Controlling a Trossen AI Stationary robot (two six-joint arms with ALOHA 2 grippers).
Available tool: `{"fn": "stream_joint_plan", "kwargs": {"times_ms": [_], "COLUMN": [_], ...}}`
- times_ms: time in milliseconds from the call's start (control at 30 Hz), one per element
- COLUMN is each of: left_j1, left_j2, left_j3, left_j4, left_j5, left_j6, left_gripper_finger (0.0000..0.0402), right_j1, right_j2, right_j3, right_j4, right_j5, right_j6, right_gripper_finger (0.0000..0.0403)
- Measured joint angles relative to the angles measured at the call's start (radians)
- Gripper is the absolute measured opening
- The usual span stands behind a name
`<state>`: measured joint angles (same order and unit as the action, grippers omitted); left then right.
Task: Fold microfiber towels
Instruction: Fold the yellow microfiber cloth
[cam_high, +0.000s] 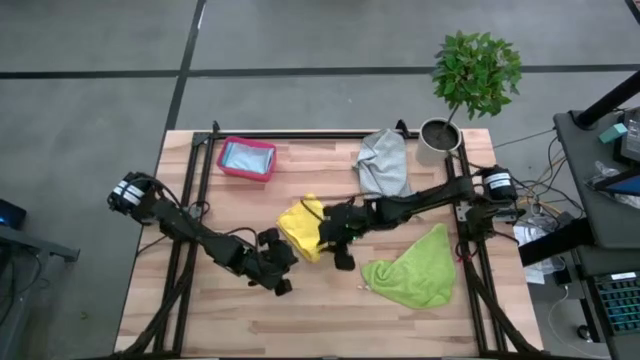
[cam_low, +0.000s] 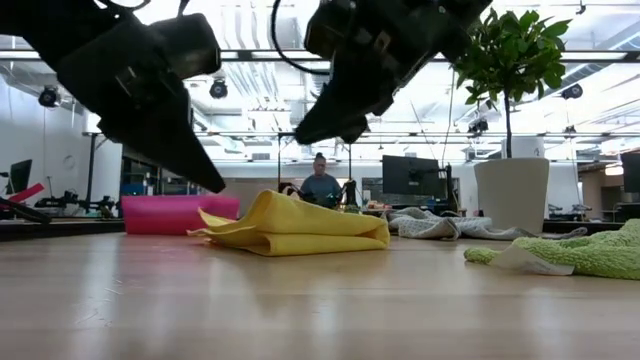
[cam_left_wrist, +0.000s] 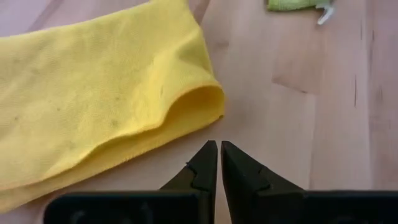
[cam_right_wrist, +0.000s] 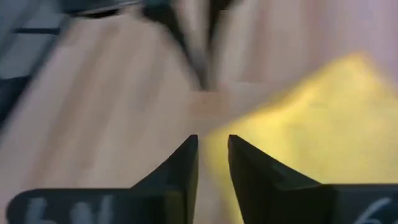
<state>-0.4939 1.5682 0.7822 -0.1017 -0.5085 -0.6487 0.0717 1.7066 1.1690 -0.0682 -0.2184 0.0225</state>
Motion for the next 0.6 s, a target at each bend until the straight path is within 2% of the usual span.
{"fn": "stream_joint_plan", "kwargs": {"times_ms": [100, 167, 367, 600], "left_j1": [-0.013, -0.024, -0.042, -0.042], "left_j2": [0.005, 0.021, 0.058, 0.192], "left_j3": [-0.003, 0.0, 0.007, 0.012], "left_j4": [0.01, 0.041, 0.122, 0.341], "left_j5": [0.001, 0.001, -0.001, -0.07], "left_j6": [-0.001, -0.019, -0.027, -0.018], "left_gripper_finger": [0.0008, 0.0008, 0.0008, 0.0008], "right_j1": [-0.051, -0.089, -0.168, -0.169], "right_j2": [-0.015, -0.016, -0.034, -0.038], "right_j3": [0.005, 0.003, -0.023, -0.123], "right_j4": [-0.041, -0.064, -0.139, -0.148], "right_j5": [0.078, 0.088, -0.07, 0.064], "right_j6": [-0.058, -0.075, -0.193, -0.101], "right_gripper_finger": [0.0057, 0.0047, 0.0053, 0.0049]}}
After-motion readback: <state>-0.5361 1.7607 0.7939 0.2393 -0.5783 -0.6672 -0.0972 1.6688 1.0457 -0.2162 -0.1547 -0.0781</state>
